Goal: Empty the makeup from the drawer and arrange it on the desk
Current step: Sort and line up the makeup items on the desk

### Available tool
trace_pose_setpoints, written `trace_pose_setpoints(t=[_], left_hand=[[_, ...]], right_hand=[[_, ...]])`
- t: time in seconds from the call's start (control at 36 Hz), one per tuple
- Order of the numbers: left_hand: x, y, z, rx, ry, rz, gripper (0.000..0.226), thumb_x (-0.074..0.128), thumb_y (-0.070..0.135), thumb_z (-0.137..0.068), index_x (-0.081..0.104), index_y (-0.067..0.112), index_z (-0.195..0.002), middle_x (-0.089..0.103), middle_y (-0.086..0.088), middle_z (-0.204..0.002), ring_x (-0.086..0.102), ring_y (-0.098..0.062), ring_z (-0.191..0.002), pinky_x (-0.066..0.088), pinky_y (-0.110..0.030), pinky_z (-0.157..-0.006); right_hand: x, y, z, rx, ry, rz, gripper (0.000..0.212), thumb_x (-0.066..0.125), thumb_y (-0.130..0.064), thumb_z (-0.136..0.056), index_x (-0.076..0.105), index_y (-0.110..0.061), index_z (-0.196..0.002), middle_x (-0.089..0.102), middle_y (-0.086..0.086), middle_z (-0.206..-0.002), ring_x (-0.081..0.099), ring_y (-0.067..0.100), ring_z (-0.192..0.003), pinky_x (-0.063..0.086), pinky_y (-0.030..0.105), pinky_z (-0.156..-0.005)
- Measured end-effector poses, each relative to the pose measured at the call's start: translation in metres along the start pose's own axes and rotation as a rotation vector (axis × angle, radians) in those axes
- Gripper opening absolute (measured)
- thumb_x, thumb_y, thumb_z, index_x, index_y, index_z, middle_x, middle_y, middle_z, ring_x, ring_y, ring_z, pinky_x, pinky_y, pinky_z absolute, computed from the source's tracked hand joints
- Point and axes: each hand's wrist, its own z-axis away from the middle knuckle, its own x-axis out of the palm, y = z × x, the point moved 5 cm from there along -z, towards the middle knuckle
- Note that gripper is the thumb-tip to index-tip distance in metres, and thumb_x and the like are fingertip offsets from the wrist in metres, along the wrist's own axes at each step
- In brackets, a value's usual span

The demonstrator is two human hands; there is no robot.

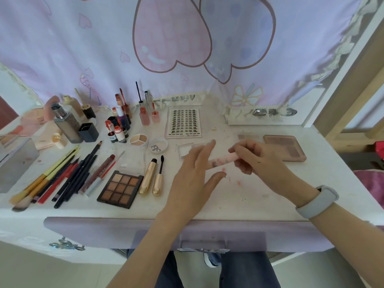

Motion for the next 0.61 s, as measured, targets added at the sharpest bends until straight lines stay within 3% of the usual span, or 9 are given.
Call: trace_pose_setpoints(t=[0.06, 0.11, 0.19, 0.28, 0.36, 0.42, 0.5, 0.56, 0.61], left_hand=[[-0.001, 0.005, 0.0, -0.001, 0.005, -0.061, 0.038, 0.056, 0.031, -0.091, 0.051, 0.018, -0.126, 0.058, 0.001, -0.103, 0.057, -0.014, -0.082, 0.048, -0.032, -0.062], [-0.003, 0.005, 0.001, -0.023, 0.028, -0.111, 0.027, 0.048, 0.034, -0.094, 0.057, 0.014, -0.11, 0.057, 0.008, -0.085, 0.048, -0.008, -0.066, 0.038, -0.026, -0.053], [-0.008, 0.003, 0.001, -0.066, -0.022, -0.096, 0.054, 0.02, 0.053, -0.091, 0.057, 0.015, -0.1, 0.042, 0.015, -0.064, 0.038, -0.006, -0.052, 0.025, -0.022, -0.046], [-0.02, -0.004, -0.002, -0.156, -0.069, 0.112, 0.053, 0.023, 0.054, -0.088, 0.059, 0.017, -0.097, 0.039, 0.013, -0.052, 0.041, -0.005, -0.048, 0.024, -0.024, -0.049], [-0.039, -0.009, -0.007, -0.137, -0.077, 0.079, 0.047, 0.026, 0.049, -0.09, 0.06, 0.017, -0.095, 0.039, 0.011, -0.05, 0.042, -0.004, -0.05, 0.027, -0.021, -0.048], [-0.051, -0.008, -0.011, -0.08, -0.101, -0.039, 0.053, 0.02, 0.054, -0.086, 0.057, 0.016, -0.096, 0.039, 0.011, -0.053, 0.04, -0.009, -0.051, 0.032, -0.032, -0.051], [-0.068, -0.008, -0.017, -0.028, -0.125, -0.207, 0.055, 0.014, 0.055, -0.086, 0.053, 0.018, -0.094, 0.038, 0.013, -0.057, 0.038, -0.009, -0.052, 0.03, -0.032, -0.05], [-0.079, -0.007, -0.022, 0.011, -0.116, -0.308, 0.048, 0.019, 0.051, -0.092, 0.054, 0.018, -0.095, 0.04, 0.013, -0.062, 0.038, -0.008, -0.053, 0.029, -0.027, -0.048], [-0.091, -0.004, -0.026, 0.054, -0.085, -0.374, 0.036, 0.03, 0.042, -0.098, 0.057, 0.018, -0.098, 0.041, 0.014, -0.071, 0.045, -0.013, -0.059, 0.034, -0.028, -0.05]], right_hand=[[0.008, -0.001, 0.002, -0.001, -0.016, -0.056, 0.016, 0.05, -0.013, -0.093, 0.062, -0.008, -0.083, 0.058, -0.002, -0.053, 0.045, 0.011, -0.047, 0.037, 0.02, -0.045], [0.012, -0.003, 0.003, -0.02, -0.008, -0.072, 0.02, 0.053, -0.021, -0.091, 0.061, -0.006, -0.081, 0.051, -0.004, -0.047, 0.039, 0.01, -0.042, 0.032, 0.017, -0.041], [0.016, -0.011, 0.002, -0.102, 0.014, -0.051, 0.019, 0.052, -0.018, -0.091, 0.06, -0.007, -0.077, 0.041, -0.008, -0.044, 0.03, 0.006, -0.04, 0.027, 0.015, -0.04], [0.022, -0.021, 0.003, -0.232, -0.02, 0.101, 0.017, 0.05, -0.011, -0.092, 0.059, -0.02, -0.082, 0.046, 0.0, -0.058, 0.037, 0.014, -0.051, 0.033, 0.023, -0.048], [0.031, -0.029, 0.003, -0.288, -0.134, 0.168, 0.022, 0.047, -0.005, -0.094, 0.054, -0.025, -0.093, 0.053, -0.005, -0.073, 0.049, 0.014, -0.067, 0.043, 0.035, -0.063], [0.037, -0.035, -0.001, -0.304, -0.186, 0.199, 0.023, 0.046, -0.004, -0.094, 0.053, -0.027, -0.096, 0.054, -0.009, -0.078, 0.05, 0.009, -0.071, 0.043, 0.031, -0.067], [0.048, -0.043, -0.011, -0.248, -0.232, 0.155, 0.013, 0.043, -0.017, -0.095, 0.054, -0.023, -0.098, 0.055, -0.012, -0.064, 0.046, 0.008, -0.057, 0.038, 0.016, -0.054], [0.058, -0.05, -0.021, -0.198, -0.246, 0.153, 0.02, 0.037, -0.029, -0.096, 0.054, -0.019, -0.096, 0.052, -0.008, -0.051, 0.039, 0.01, -0.045, 0.033, 0.016, -0.046], [0.067, -0.056, -0.032, -0.166, -0.203, 0.122, 0.023, 0.035, -0.023, -0.099, 0.056, -0.02, -0.088, 0.048, -0.01, -0.044, 0.037, 0.005, -0.039, 0.031, 0.016, -0.042]])
